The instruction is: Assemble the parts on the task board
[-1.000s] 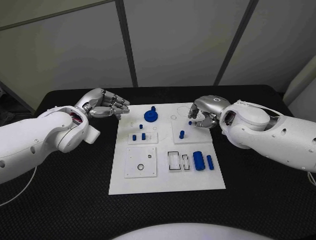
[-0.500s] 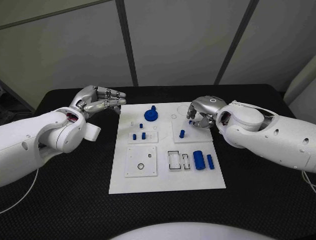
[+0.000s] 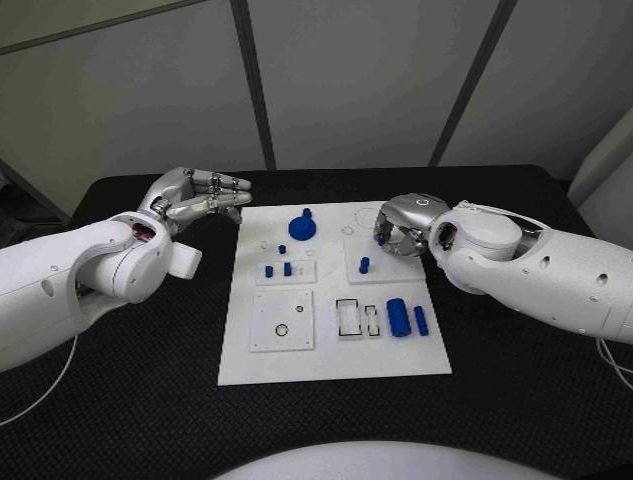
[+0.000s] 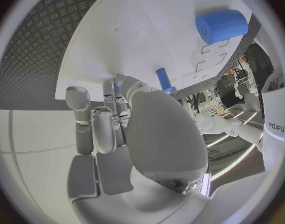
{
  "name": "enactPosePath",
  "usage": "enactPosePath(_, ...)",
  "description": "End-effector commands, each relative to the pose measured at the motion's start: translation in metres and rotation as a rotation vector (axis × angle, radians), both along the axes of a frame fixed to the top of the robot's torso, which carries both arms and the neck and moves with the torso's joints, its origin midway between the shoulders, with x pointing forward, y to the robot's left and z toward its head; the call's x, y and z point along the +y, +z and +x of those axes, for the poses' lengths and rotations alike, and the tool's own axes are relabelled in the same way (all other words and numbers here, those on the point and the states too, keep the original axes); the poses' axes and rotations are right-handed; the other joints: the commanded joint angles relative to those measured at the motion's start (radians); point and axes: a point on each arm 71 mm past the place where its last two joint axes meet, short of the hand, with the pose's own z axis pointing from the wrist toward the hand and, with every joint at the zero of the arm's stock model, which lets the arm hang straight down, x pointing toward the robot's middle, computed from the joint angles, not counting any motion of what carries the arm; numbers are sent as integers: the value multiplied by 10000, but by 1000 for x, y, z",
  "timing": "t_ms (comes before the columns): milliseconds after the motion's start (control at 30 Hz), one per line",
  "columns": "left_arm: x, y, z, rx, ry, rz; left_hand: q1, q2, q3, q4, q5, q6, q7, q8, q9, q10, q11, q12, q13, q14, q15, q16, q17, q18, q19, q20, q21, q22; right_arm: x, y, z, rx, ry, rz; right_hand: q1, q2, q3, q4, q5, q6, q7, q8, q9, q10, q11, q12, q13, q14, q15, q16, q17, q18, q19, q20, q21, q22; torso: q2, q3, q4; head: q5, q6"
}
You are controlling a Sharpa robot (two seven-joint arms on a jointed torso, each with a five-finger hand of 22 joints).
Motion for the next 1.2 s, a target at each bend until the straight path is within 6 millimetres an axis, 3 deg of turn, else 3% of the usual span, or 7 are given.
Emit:
enactPosePath(33,0,2,0,-189,21,-167,-15,93,-32,-13,-31,67,11,6,-1,51,-14,66,7,77,-14,-56,-16,66,99,-9,-68,-11,1,-3,0,165,100,-224,21,102,72,-32,-42,116,-13,-8,12,105,1,-51,-22,577,-48,65,126,-210,87,-30,57,44,-6,2,-2,2,-2)
enactPosePath(300,1,2,1,-94,83,-280,15,115,-8,-34,-28,65,19,1,-6,30,-9,75,0,87,-17,-98,-42,65,105,-16,-78,-17,6,-6,0,247,202,-172,-61,140,128,-97,-72,246,-35,13,26,240,-28,-60,-41,594,-68,118,199,-233,144,-44,158,190,-10,1,-7,4,-6)
enactPosePath(633,3,1,2,-27,125,-314,33,125,5,-49,-28,63,24,-3,-8,19,-7,80,-3,93,-18,-120,-56,64,108,-19,-83,-18,8,-2,-1,-215,99,246,-54,504,374,-489,-188,802,-183,186,126,819,-200,-31,21,633,-219,238,351,-298,322,-175,464,620,-14,7,-6,-10,-14)
enactPosePath(1200,7,0,4,11,259,-261,61,142,28,-71,-26,68,33,-4,-9,1,-1,87,-7,101,-19,-156,-78,62,111,-24,-87,-18,7,19,-20,-1308,338,1304,-56,545,603,-836,-116,879,-174,139,136,947,-212,-150,30,652,-232,308,440,-341,408,-208,659,886,-22,-4,-7,-43,39)
